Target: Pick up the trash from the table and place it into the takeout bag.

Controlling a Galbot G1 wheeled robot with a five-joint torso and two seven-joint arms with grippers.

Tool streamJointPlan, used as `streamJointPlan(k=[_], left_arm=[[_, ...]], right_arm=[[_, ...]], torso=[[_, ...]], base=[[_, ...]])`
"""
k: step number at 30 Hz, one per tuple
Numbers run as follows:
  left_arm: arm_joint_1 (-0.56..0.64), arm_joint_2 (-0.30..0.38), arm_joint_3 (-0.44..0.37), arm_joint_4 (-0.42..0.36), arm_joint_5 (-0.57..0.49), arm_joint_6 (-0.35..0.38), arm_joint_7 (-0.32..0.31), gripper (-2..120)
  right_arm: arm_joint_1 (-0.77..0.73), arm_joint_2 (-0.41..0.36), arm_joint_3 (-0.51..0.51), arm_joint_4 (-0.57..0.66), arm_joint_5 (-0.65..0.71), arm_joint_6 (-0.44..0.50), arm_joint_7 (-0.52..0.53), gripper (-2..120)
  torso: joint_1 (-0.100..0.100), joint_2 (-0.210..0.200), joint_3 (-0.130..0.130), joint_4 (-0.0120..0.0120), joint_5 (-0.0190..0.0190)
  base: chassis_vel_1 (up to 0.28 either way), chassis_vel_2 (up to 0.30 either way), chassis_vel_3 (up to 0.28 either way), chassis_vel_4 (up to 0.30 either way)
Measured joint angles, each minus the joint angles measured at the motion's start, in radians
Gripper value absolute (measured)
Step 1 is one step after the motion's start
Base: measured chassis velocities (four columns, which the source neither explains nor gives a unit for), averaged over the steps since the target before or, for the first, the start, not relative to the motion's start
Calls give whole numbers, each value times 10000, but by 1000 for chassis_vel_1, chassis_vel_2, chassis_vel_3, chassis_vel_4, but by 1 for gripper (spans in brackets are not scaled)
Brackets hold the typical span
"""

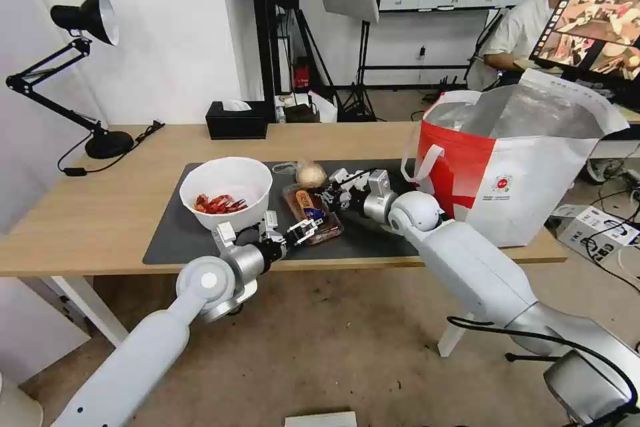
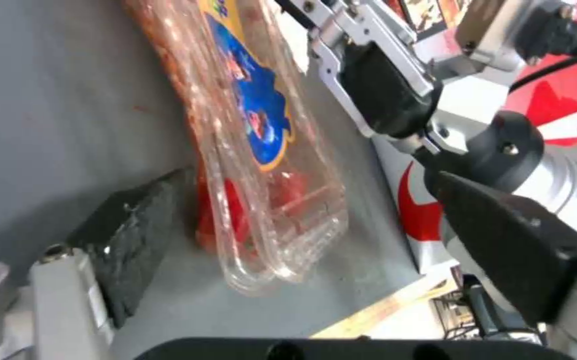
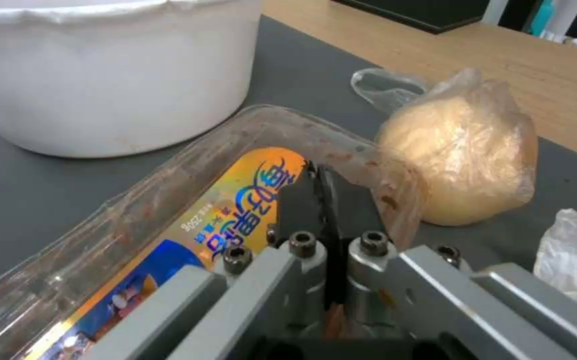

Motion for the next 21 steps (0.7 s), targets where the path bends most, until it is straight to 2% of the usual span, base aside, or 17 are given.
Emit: streamJointPlan(k=[2, 3, 5, 6, 8, 9, 12, 13, 15, 16, 21], left_arm=[[-4, 4, 1, 33, 4, -35, -32, 85], [-4, 4, 1, 33, 4, -35, -32, 85], [-15, 0, 15, 65, 9, -65, -81, 75], [-15, 0, 15, 65, 9, -65, -81, 75], [-31, -12, 35, 77, 21, -93, -136, 63], [-31, -12, 35, 77, 21, -93, -136, 63], [-34, -23, 55, 76, 27, -136, -178, 48], [-34, -23, 55, 76, 27, -136, -178, 48], [-34, -19, 57, 75, 30, -169, -182, 36], [-34, -19, 57, 75, 30, -169, -182, 36], [33, -17, 43, 43, 54, -203, -182, 18]], right_arm=[[-7, 1, -1, 0, 0, 0, 2, 0], [-7, 1, -1, 0, 0, 0, 2, 0], [-7, -4, -1, 0, 1, 0, 2, 0], [-7, -4, -1, 0, 1, 0, 2, 0], [-14, -19, 4, 8, 2, 0, 3, 0], [-14, -19, 4, 8, 2, 0, 3, 0], [-27, -35, 23, 40, 5, 0, 7, 0], [-27, -35, 23, 40, 5, 0, 7, 0], [-39, -37, 36, 67, 6, 1, 11, 0], [-39, -37, 36, 67, 6, 1, 11, 0], [-71, -45, 52, 110, 10, 3, 15, 0]], torso=[[0, 0, 0, 0, 0], [0, 0, 0, 0, 0], [0, 0, 0, 0, 0], [0, 0, 0, 0, 0], [0, 0, 0, 0, 0], [0, 0, 0, 0, 0], [-1, 0, 0, 0, 0], [-1, 0, 0, 0, 0], [0, 1, 0, 1, 0], [0, 1, 0, 1, 0], [-1, 1, 0, 0, 0]], base=[[0, 0, 0, 0], [0, 0, 0, 0], [0, 0, 0, 0], [0, 0, 0, 0], [0, 0, 0, 0], [0, 0, 0, 0], [0, 0, 0, 0], [0, 0, 0, 0], [0, 0, 0, 0], [0, 0, 0, 0], [0, 0, 0, 0]])
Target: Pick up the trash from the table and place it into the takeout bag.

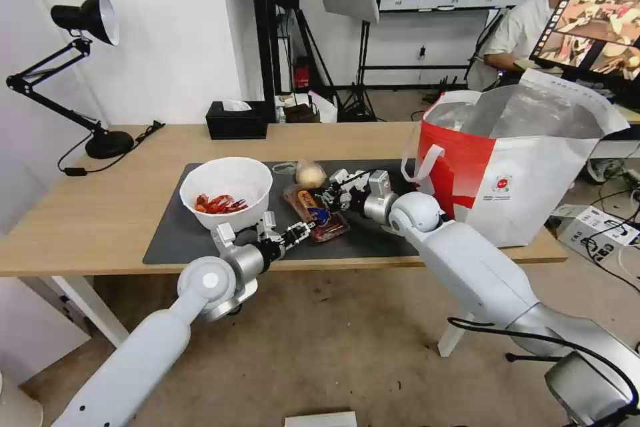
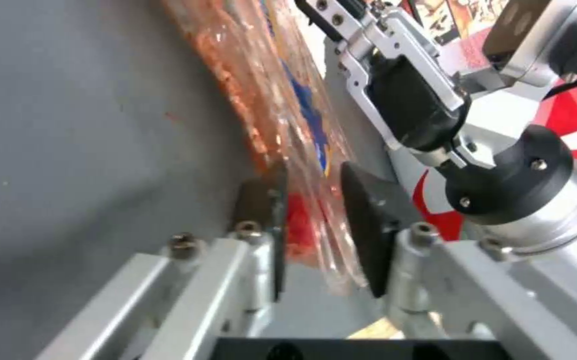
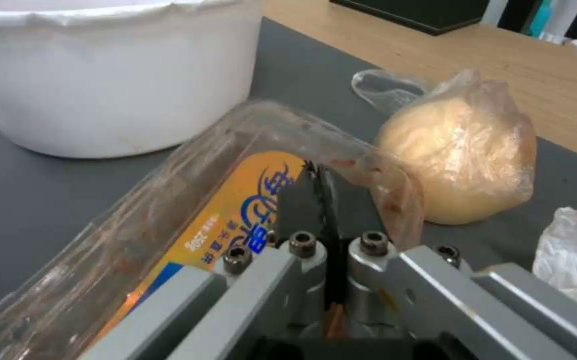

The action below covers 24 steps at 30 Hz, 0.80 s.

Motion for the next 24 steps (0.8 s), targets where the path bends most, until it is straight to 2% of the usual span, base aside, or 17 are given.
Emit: streamJointPlan(k=[2, 3, 5, 18, 24], left_arm=[[60, 0, -17, -23, 69, -9, 5, 7], [60, 0, -17, -23, 69, -9, 5, 7], [112, 0, -33, -27, 128, -17, 13, 0], [219, 39, -85, -179, 212, -114, 47, 0], [292, 207, -220, -425, 255, -134, 74, 0]], right_arm=[[-4, -1, 2, 12, 3, 1, 2, 0], [-4, -1, 2, 12, 3, 1, 2, 0], [-4, -1, 5, 22, 8, 2, 5, 0], [-223, -336, 309, 514, 463, 209, 134, 0], [-867, -886, 886, 1889, 1641, 737, 999, 0]], torso=[[0, -1, 0, 0, 0], [0, -1, 0, 0, 0], [0, 0, 0, 0, 0], [0, 0, 0, 0, 0], [0, 0, 0, 0, 1]], base=[[0, 0, 0, 0], [0, 0, 0, 0], [0, 0, 0, 0], [0, 0, 0, 0], [0, 0, 0, 0]])
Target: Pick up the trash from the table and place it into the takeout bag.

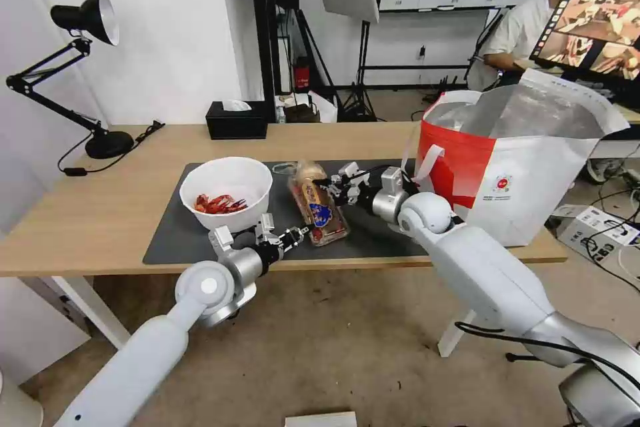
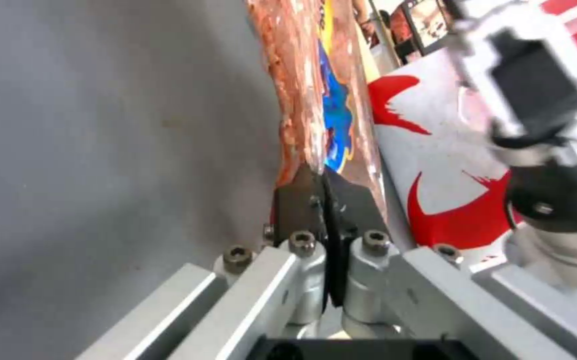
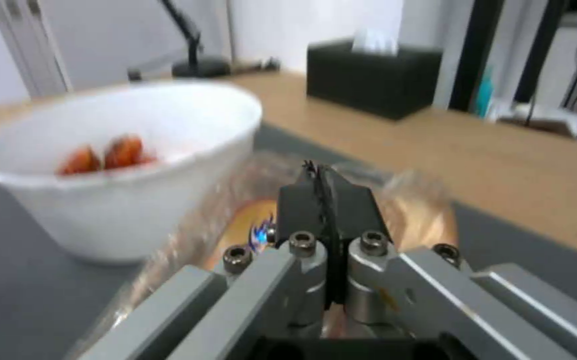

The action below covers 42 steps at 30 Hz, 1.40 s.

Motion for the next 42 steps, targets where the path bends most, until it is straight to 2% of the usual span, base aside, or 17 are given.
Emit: streamJointPlan(k=[10, 12, 15, 16, 17, 20, 21, 23, 24, 26, 28, 30, 31, 34, 35, 38, 42], left_arm=[[284, 457, -303, -486, 19, -28, 36, 0], [331, 642, -433, -674, 22, -48, 65, 0], [332, 766, -525, -799, 21, -81, 114, 0], [321, 868, -578, -890, 22, -127, 181, 0], [321, 868, -578, -890, 22, -127, 181, 0], [220, 1112, -644, -1111, 22, -176, 296, 0], [220, 1112, -644, -1111, 22, -176, 296, 0], [56, 1246, -672, -1233, 22, -191, 376, 0], [56, 1246, -672, -1233, 22, -191, 376, 0], [-192, 1350, -681, -1308, 22, -219, 465, 0], [-280, 1390, -654, -1333, 22, -223, 493, 0], [-492, 1485, -584, -1380, 21, -243, 591, 0], [-492, 1485, -584, -1380, 21, -243, 591, 0], [-913, 1556, -403, -1400, 61, -312, 684, 0], [-913, 1556, -403, -1400, 61, -312, 684, 0], [-1500, 1586, -67, -1391, 273, -463, 885, 0], [-2282, 1548, 407, -1318, 542, -691, 1111, 0]], right_arm=[[-1515, -1162, 1266, 2244, 1161, 735, 1560, 0], [-2446, -1617, 1925, 3114, 1228, 786, 1864, 8], [-3236, -1849, 2433, 3688, 1237, 800, 1976, 15], [-3953, -2003, 2919, 4210, 1235, 833, 2052, 22], [-3953, -2003, 2919, 4210, 1235, 833, 2052, 22], [-5775, -2092, 4003, 5182, 1059, 1078, 2151, 37], [-5775, -2092, 4003, 5182, 1059, 1078, 2151, 37], [-7086, -2000, 4702, 5723, 590, 1506, 2154, 46], [-7086, -2000, 4702, 5723, 590, 1506, 2154, 46], [-8282, -1777, 5450, 6212, 174, 2006, 2171, 58], [-8754, -1682, 5753, 6401, 34, 2281, 2208, 61], [-9817, -1436, 6303, 6717, -409, 2994, 2263, 73], [-9817, -1436, 6303, 6717, -409, 2994, 2263, 73], [-11157, -1009, 6870, 6838, -1176, 3729, 2234, 88], [-11157, -1009, 6870, 6838, -1176, 3729, 2234, 88], [-12146, -496, 7270, 6668, -2111, 4194, 2018, 98], [-12862, -43, 7456, 6526, -2741, 4421, 1911, 100]], torso=[[0, 0, 0, 1, 0], [0, 0, -1, 0, -2], [0, 0, -1, -2, 3], [-1, 1, -2, -2, 0], [-1, 1, -2, -2, 0], [-1, 0, -2, -1, 1], [-1, 0, -2, -1, 1], [-1, 1, -2, -2, 0], [-1, 1, -2, -2, 0], [-1, 0, -1, -1, 1], [-1, 0, -1, -1, -2], [-2, 1, -2, -1, -1], [-2, 1, -2, -1, -1], [-2, 1, -1, -2, -2], [-2, 1, -1, -2, -2], [-1, 1, -1, -1, 0], [0, 1, 0, 1, -3]], base=[[0, 0, 0, 0], [0, 0, 0, 0], [0, 0, 0, 0], [0, 0, 0, 0], [0, 0, 0, 0], [0, 0, 0, 0], [0, 0, 0, 0], [0, 0, 0, 0], [0, 0, 0, 0], [0, 0, 0, 0], [0, 0, 0, 0], [0, 0, 0, 0], [0, 0, 0, 0], [0, 0, 0, 0], [0, 0, 0, 0], [0, 0, 0, 0], [0, 0, 0, 0]])
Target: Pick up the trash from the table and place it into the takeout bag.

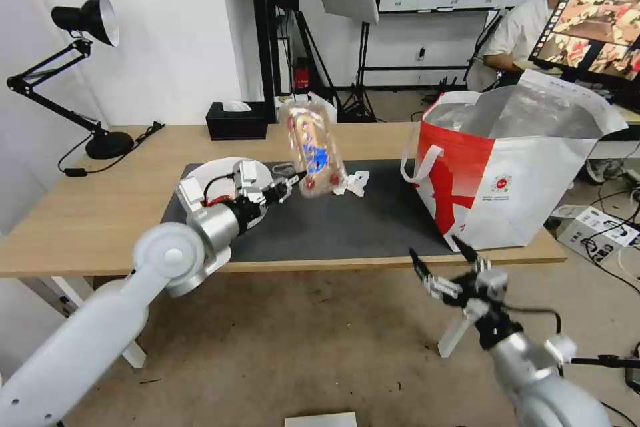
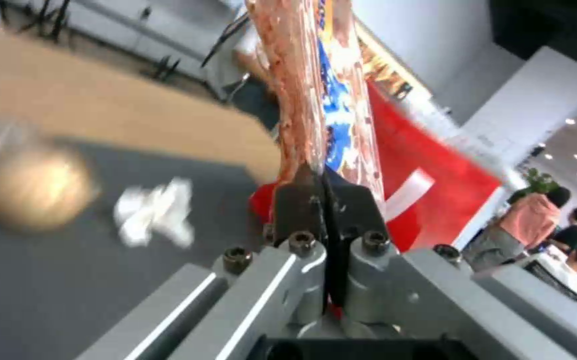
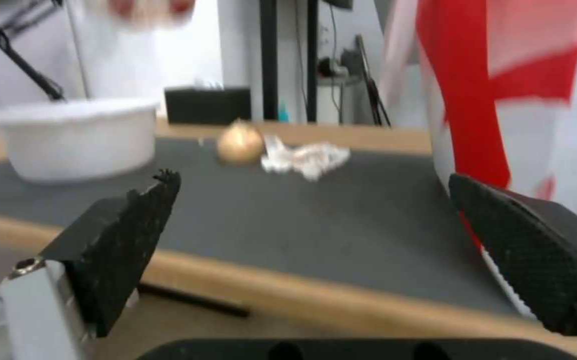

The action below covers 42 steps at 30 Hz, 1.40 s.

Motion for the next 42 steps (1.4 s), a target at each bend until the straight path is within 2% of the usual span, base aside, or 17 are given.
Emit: streamJointPlan(k=[5, 8, 9, 12, 13, 16, 17, 20, 21, 24, 27, 28, 29, 32, 36, 40, 42], left_arm=[[-1170, -317, 727, 289, 17, -25, 6, 0], [-2753, -1049, 1757, 1148, -57, -28, -60, 0], [-2753, -1049, 1757, 1148, -57, -28, -60, 0], [-3932, -2047, 2596, 2142, -78, -29, -104, 0], [-3932, -2047, 2596, 2142, -78, -29, -104, 0], [-4765, -3117, 3298, 3281, 20, -49, -169, 0], [-4765, -3117, 3298, 3281, 20, -49, -169, 0], [-5493, -4016, 3678, 4345, 41, -59, -200, 0], [-5493, -4016, 3678, 4345, 41, -59, -200, 0], [-6101, -4828, 3868, 5371, 48, -60, -220, 0], [-6379, -5242, 3940, 5852, 133, -64, -228, 0], [-6605, -5597, 4020, 6241, 306, -64, -235, 0], [-6605, -5597, 4020, 6241, 306, -64, -235, 0], [-6980, -6281, 4272, 6851, 933, -54, -162, 0], [-7052, -6609, 4435, 7063, 1445, -40, -85, 0], [-7057, -6966, 4828, 7253, 2425, -37, 12, 0], [-7030, -7052, 5250, 7337, 3283, -40, 136, 0]], right_arm=[[-382, 313, 72, -30, -374, 147, -14, 100], [-584, 513, 174, 3, -687, 188, -18, 100], [-584, 513, 174, 3, -687, 188, -18, 100], [-598, 637, 199, -64, -867, 188, -15, 100], [-598, 637, 199, -64, -867, 188, -15, 100], [-541, 772, 143, -151, -1046, 170, -7, 100], [-541, 772, 143, -151, -1046, 170, -7, 100], [-500, 895, 33, -274, -1187, 151, -5, 100], [-500, 895, 33, -274, -1187, 151, -5, 100], [-468, 1014, -58, -419, -1298, 150, -11, 100], [-448, 1052, -98, -479, -1326, 150, -16, 100], [-435, 1061, -126, -527, -1340, 150, -19, 100], [-435, 1061, -126, -527, -1340, 150, -19, 100], [-395, 1044, -136, -593, -1343, 145, -19, 100], [-378, 1032, -134, -632, -1342, 138, -18, 100], [-367, 1029, -138, -691, -1338, 132, -17, 100], [-354, 1025, -163, -726, -1336, 127, -16, 100]], torso=[[0, 0, 0, -1, 1], [2, -1, 1, -1, 0], [2, -1, 1, -1, 0], [1, 0, 1, -3, 6], [1, 0, 1, -3, 6], [3, -1, 2, -4, 5], [3, -1, 2, -4, 5], [2, -1, 2, -2, 4], [2, -1, 2, -2, 4], [3, -1, 2, -2, 5], [3, -1, 2, -3, 5], [3, -1, 2, -3, 4], [3, -1, 2, -3, 4], [3, -1, 1, -3, 4], [2, -2, 1, -1, 4], [2, -1, 1, -3, 4], [2, -1, 1, -3, 3]], base=[[0, 0, 0, 0], [0, 0, 0, 0], [0, 0, 0, 0], [0, 0, 0, 0], [0, 0, 0, 0], [0, 0, 0, 0], [0, 0, 0, 0], [0, 0, 0, 0], [0, 0, 0, 0], [0, 0, 0, 0], [0, 0, 0, 0], [0, 0, 0, 0], [0, 0, 0, 0], [0, 0, 0, 0], [0, 0, 0, 0], [0, 0, 0, 0], [0, 0, 0, 0]])
